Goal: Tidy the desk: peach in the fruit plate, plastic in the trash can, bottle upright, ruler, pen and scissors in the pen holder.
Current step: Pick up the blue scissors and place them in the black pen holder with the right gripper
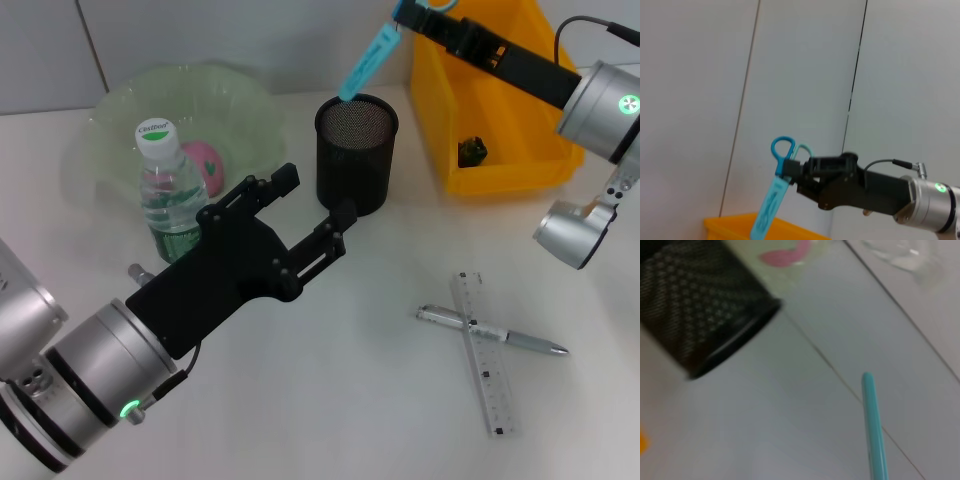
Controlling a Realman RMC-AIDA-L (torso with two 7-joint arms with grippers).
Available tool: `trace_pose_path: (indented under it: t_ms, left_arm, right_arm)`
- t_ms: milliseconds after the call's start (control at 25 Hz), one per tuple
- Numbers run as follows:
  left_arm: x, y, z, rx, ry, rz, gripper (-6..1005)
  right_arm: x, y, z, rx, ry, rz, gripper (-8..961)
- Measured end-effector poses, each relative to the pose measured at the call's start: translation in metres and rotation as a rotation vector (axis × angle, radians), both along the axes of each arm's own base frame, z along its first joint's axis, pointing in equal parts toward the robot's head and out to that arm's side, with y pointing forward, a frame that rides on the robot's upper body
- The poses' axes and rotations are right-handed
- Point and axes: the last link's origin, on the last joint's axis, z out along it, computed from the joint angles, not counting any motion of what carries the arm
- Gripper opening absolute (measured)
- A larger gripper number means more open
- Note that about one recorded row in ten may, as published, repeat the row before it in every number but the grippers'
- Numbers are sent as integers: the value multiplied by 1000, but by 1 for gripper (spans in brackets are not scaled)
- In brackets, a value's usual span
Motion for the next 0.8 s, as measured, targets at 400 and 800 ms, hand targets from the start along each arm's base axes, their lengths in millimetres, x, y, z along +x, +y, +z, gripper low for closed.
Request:
trace_pose_path:
  t_ms: [400,800]
  left_arm:
    - [1,3,-3,-18,-25,27,708]
    - [5,1,-7,-15,-45,35,708]
  right_arm:
    - [9,7,-6,36,-169,-8,139]
    - [5,11,-9,45,-264,28,144]
